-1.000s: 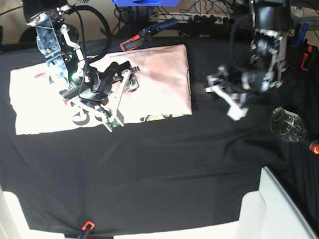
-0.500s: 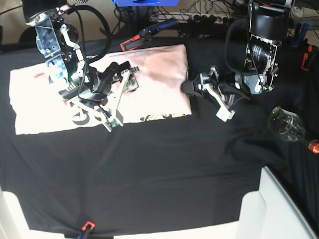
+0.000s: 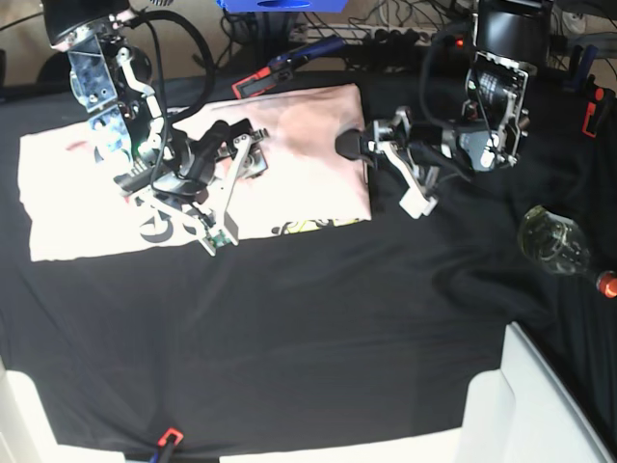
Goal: Fold the T-shirt properly
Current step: 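Grasp the folded layer edge with the left gripper and pull it open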
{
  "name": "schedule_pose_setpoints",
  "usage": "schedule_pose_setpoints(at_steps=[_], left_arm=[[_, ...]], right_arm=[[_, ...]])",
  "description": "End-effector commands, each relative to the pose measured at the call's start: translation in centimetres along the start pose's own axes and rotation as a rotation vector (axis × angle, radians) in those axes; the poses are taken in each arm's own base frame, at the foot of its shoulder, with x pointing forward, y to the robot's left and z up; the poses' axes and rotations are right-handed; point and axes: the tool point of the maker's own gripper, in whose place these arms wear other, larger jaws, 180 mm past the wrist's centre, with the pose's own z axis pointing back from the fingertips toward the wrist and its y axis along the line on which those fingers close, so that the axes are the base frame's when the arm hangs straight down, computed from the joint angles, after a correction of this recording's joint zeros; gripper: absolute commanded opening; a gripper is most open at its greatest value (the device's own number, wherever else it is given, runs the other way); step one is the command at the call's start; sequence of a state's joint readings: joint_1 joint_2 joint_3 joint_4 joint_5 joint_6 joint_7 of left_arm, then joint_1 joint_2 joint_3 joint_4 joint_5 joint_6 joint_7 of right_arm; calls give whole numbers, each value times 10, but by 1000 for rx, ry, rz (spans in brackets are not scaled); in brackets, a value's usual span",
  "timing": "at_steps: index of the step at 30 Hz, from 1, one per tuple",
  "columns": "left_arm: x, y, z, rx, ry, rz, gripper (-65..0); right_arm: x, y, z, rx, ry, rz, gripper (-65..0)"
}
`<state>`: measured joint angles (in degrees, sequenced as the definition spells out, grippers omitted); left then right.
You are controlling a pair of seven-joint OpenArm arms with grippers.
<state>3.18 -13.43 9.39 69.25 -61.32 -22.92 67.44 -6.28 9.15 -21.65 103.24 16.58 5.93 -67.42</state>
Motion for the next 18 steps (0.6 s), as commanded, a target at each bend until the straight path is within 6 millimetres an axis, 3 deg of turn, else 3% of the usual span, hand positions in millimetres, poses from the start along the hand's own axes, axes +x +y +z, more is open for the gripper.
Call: schedule_pose_setpoints(at_steps=[1, 9, 12, 15, 18], left_arm=[[17, -8, 2, -24, -55, -18, -324], [18, -21, -8, -54, -70, -13, -338], [16, -16, -9, -29, -60, -22, -464], [11, -1, -8, 52, -29, -62, -648], [9, 7, -9, 103, -17, -84, -650]], right_arm=[[10, 0, 3, 0, -36, 4, -181], [9, 0, 3, 1, -34, 5, -181], [9, 1, 3, 2, -33, 4, -181], [5, 2, 3, 5, -26, 2, -181], [4, 3, 3, 6, -25, 1, -181]])
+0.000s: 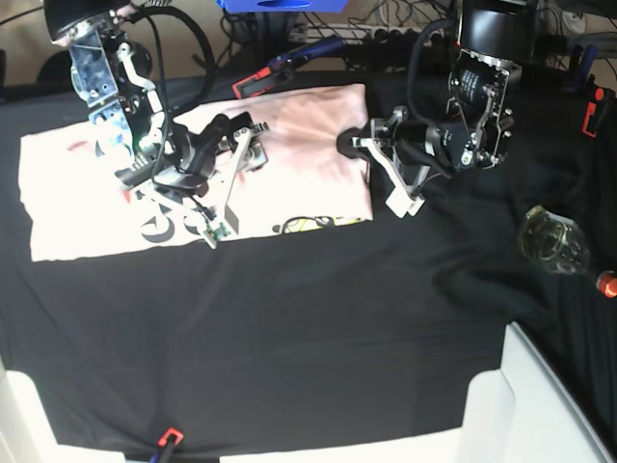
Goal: Fold the T-shirt properly
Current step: 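Grasp the folded layer edge with the left gripper and pull it open, then spread the shirt flat with both grippers at its ends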
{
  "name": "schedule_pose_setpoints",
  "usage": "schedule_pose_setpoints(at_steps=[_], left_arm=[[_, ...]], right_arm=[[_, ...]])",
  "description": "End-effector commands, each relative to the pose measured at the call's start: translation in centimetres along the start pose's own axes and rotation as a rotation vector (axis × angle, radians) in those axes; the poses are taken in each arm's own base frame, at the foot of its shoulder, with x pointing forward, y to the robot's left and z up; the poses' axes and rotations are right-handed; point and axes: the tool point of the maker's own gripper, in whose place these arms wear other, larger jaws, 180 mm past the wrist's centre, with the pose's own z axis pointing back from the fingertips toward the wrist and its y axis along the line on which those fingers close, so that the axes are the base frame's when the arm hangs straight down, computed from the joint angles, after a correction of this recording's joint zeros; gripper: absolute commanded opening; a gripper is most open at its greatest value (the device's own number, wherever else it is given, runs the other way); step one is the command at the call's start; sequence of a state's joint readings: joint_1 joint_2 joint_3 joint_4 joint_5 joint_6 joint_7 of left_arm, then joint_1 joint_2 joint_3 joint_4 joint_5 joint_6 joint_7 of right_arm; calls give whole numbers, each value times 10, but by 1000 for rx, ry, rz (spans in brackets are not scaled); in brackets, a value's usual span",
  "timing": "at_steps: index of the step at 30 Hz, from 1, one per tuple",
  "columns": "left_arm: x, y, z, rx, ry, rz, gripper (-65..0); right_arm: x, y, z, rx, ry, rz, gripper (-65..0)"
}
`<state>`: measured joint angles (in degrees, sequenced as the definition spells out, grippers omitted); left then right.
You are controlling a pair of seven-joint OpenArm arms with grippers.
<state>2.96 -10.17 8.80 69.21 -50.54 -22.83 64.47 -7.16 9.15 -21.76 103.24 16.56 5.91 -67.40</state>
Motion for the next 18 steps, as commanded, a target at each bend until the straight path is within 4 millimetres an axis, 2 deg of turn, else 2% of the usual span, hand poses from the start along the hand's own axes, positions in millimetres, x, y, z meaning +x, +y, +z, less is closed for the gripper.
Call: schedule_pose_setpoints(at_steps=[1, 3, 7, 8, 13, 16, 18], left_arm=[[16, 6, 8, 20, -52, -8, -650], [27, 18, 18, 42, -115, 30, -650], [27, 52, 34, 94, -162, 135, -650], [32, 59, 39, 110, -175, 143, -650], [29, 88, 52, 204, -180, 175, -650], [26, 97, 59, 225, -195, 198, -650], [27, 107, 70, 246, -214, 213, -650]], right_arm=[[11, 0, 4, -1, -39, 5, -181], [12, 0, 5, -1, -41, 6, -181], [12, -1, 5, -1, -42, 5, -183], [12, -1, 5, -1, -42, 5, -183], [14, 0, 6, 0, -55, 3, -183], [20, 1, 9, 1, -105, -1, -183], [21, -15, 14, -32, -129, -44, -183]])
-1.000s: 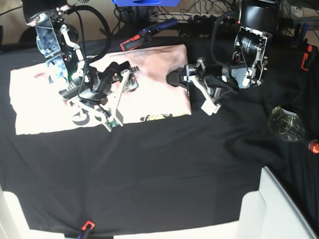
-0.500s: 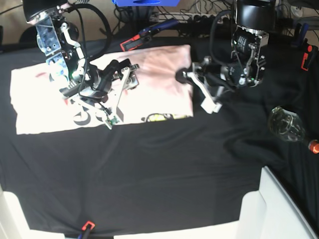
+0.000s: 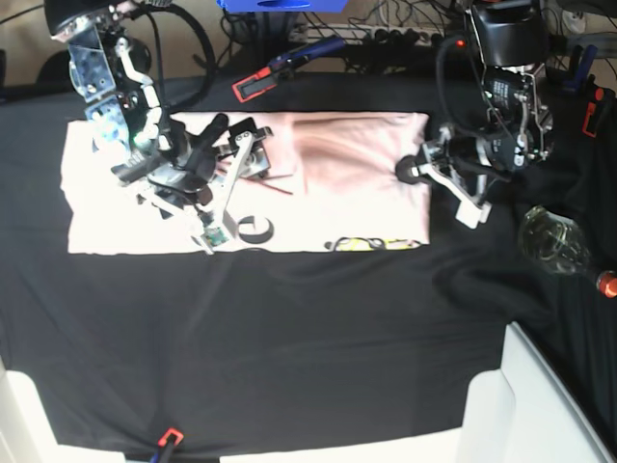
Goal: Fold the T-shirt properly
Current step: 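Spread the shirt flat with both grippers at its ends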
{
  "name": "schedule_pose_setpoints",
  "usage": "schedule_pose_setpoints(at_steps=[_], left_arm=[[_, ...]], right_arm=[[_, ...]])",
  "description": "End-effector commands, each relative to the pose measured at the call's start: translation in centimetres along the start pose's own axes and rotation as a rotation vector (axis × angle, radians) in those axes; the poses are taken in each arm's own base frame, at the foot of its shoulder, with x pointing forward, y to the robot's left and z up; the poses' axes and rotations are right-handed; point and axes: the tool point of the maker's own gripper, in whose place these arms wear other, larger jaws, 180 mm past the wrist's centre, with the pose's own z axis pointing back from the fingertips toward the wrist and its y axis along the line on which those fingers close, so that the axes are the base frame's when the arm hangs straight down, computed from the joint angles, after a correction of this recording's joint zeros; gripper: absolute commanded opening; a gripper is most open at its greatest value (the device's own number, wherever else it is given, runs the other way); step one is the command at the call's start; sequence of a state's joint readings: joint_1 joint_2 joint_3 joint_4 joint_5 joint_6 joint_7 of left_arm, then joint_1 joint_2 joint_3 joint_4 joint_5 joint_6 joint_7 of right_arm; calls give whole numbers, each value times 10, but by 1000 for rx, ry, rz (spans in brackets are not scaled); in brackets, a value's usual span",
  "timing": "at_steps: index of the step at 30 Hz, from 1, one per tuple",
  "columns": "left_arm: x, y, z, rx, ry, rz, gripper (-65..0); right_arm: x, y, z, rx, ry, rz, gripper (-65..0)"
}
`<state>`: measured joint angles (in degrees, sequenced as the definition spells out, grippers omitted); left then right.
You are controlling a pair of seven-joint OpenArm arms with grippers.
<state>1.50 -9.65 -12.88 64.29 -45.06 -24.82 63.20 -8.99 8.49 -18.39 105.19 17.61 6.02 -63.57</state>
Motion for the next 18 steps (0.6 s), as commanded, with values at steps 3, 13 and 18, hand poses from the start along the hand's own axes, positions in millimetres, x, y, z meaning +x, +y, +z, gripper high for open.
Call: schedule_pose_setpoints(at_steps=[3, 13, 18], left_arm=[[8, 40, 23, 133, -13, -10, -650], [25, 76, 60, 219, -60, -9, -650], [28, 79, 65, 232, -54, -31, -650]], right_arm=[[14, -34, 11, -78, -56, -43, -178], [1, -109, 31, -183, -47, -83, -176], [-18, -150, 30, -176, 66, -65, -176]])
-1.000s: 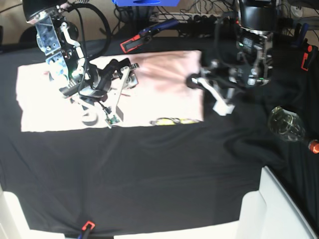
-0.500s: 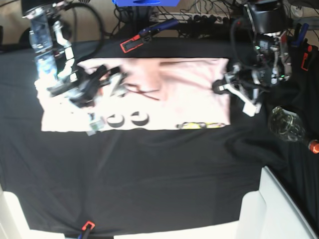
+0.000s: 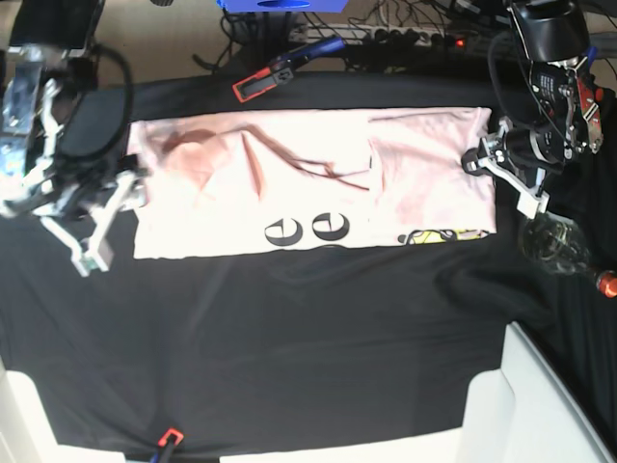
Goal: Fold the T-shirt properly
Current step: 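Spread the shirt flat with both grippers at its ends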
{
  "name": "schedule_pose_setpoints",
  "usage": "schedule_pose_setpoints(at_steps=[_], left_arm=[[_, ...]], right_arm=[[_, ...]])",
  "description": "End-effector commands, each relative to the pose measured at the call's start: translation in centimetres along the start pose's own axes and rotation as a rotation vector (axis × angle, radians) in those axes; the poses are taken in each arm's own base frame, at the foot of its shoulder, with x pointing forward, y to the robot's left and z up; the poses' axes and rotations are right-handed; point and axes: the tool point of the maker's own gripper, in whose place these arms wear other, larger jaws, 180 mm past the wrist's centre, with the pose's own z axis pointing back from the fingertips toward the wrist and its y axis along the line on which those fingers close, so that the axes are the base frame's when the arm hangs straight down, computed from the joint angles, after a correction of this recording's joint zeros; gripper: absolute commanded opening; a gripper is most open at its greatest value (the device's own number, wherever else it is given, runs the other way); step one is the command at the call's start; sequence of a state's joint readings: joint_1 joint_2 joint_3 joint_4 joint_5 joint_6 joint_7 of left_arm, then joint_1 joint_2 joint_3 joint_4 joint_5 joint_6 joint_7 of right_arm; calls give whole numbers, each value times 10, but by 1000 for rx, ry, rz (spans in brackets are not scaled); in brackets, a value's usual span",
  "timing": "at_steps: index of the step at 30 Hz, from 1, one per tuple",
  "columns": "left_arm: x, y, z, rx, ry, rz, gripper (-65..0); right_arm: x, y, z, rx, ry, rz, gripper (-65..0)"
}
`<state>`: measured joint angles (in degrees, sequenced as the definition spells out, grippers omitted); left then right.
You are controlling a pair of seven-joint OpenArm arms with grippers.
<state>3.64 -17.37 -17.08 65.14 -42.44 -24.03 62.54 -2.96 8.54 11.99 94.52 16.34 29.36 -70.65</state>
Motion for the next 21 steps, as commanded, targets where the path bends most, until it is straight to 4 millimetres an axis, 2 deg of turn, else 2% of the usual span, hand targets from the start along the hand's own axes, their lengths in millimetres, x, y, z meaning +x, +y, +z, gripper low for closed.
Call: schedule_pose_setpoints(at_steps=[1, 3, 7, 9, 13, 15, 17, 19, 21], left_arm=[[11, 11, 9, 41, -19, -16, -650], [21, 7, 14, 41, -49, -38, -600], [30, 1, 23, 46, -82, -74, -413], [33, -1, 25, 48, -91, -86, -371], [35, 0, 26, 50, -96, -88, -361], [40, 6, 33, 62, -122, -68, -361], [52, 10, 45, 77, -173, -66, -363], [68, 6, 60, 86, -231, -95, -370], [76, 4, 74, 102, -274, -122, -371]], right_arm=[[9, -7, 3, 2, -22, 17, -176], [5, -14, -1, 20, 11, 37, -176], [-4, -21, -9, 55, 57, 52, -176], [-10, -24, -15, 71, 92, 20, -170], [-20, -29, -21, 89, 118, -39, -93], [-20, -25, -25, 107, 119, -59, -89], [-23, -24, -28, 118, 124, -81, -89], [-23, -16, -33, 146, 132, -90, -89], [-24, -10, -39, 170, 143, -101, -89]])
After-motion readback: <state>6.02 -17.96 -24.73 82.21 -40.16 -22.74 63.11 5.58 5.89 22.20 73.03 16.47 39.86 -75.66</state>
